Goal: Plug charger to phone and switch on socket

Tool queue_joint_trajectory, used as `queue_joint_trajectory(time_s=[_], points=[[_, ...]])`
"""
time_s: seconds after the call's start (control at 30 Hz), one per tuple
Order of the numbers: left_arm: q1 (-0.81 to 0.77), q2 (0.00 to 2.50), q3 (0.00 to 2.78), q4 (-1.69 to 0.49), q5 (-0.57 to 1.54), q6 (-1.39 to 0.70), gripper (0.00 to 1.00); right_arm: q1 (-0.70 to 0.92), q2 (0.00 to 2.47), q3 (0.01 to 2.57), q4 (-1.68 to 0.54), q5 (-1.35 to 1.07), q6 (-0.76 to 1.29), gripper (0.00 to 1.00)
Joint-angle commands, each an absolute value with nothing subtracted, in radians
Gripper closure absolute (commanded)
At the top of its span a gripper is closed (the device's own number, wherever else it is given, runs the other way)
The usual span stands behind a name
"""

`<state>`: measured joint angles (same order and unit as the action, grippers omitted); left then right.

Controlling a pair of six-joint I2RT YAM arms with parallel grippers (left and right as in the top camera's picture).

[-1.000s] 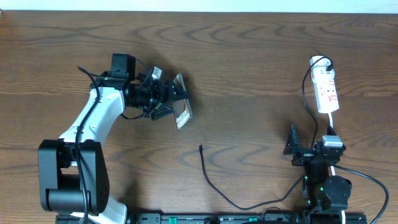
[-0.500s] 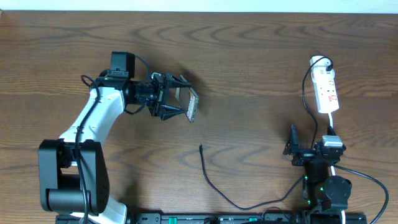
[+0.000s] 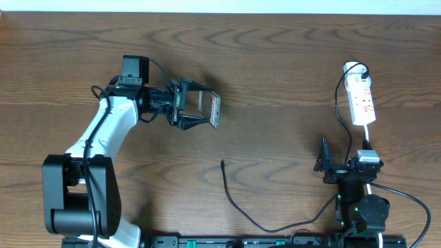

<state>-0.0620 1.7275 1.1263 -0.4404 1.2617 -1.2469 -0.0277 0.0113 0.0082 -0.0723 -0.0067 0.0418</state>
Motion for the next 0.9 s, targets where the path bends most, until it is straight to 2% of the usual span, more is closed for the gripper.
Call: queue_joint_trajectory(time_s=[0.0,0.27,0.87], points=[[-0.062,1.695,1.159,-0.435,1.359,-1.270,0.93,-0.013,0.009,0.006,-0.075,-0.002,0.051,0.01],[-0.062,1.695,1.159,-0.435,1.429,-1.282,0.93,-0.013,0.009,0.006,-0.075,-0.002,0.051,0.01],[-0.062,1.695,1.159,-0.427,1.430,-1.367,0.93,-0.013,0.009,0.006,-0.075,-0.002,0.051,0.01]])
